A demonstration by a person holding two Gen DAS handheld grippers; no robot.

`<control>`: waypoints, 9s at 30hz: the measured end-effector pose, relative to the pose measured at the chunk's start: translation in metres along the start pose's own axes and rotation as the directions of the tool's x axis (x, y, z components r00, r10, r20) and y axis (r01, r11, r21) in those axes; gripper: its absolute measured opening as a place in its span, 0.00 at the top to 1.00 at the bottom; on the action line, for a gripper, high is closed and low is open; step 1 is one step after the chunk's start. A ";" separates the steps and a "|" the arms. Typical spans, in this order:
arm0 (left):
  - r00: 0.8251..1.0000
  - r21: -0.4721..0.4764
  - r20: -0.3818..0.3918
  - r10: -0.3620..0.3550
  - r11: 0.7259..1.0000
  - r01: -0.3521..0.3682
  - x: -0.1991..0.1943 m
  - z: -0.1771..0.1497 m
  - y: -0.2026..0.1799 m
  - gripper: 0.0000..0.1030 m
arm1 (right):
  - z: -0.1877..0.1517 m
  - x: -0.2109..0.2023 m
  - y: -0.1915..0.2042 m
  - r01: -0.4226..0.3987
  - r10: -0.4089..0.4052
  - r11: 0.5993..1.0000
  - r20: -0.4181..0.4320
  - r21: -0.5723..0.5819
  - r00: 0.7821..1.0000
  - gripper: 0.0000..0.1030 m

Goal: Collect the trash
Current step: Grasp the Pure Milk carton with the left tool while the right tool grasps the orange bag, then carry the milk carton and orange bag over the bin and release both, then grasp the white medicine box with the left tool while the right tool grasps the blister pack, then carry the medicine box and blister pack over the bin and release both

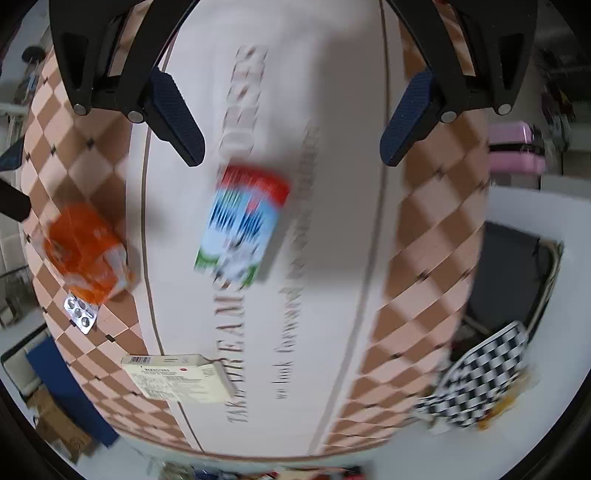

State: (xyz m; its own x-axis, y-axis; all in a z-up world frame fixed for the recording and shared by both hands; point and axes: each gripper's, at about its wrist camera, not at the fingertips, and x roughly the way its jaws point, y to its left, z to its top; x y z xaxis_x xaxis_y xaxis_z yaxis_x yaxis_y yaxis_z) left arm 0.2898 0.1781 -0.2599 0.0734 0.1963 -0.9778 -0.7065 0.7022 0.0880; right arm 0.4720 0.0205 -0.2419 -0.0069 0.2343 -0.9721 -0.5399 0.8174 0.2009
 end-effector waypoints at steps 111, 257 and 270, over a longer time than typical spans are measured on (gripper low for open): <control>0.971 -0.136 -0.204 -0.124 0.986 0.097 0.284 -0.414 0.066 0.04 | -0.520 0.367 -0.057 -0.107 0.105 0.994 -0.271 0.007 0.957 0.06; 0.967 0.085 0.056 -0.250 0.966 0.244 -0.093 -0.290 0.034 0.86 | -0.367 -0.081 0.008 -0.002 0.000 1.000 0.107 0.018 0.994 0.46; 0.927 -0.013 -0.240 -0.289 0.956 0.294 0.091 -0.410 0.022 0.85 | -0.552 0.084 -0.050 -0.060 0.090 0.989 -0.229 0.134 0.969 0.46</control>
State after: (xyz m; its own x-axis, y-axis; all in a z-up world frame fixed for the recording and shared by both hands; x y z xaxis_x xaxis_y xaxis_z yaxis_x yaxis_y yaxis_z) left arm -0.0076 -0.0693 -0.4247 0.1032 -0.1850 -0.9773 -0.6627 0.7199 -0.2063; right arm 0.0335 -0.2908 -0.4007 -0.2481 0.1802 -0.9518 -0.4211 0.8648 0.2735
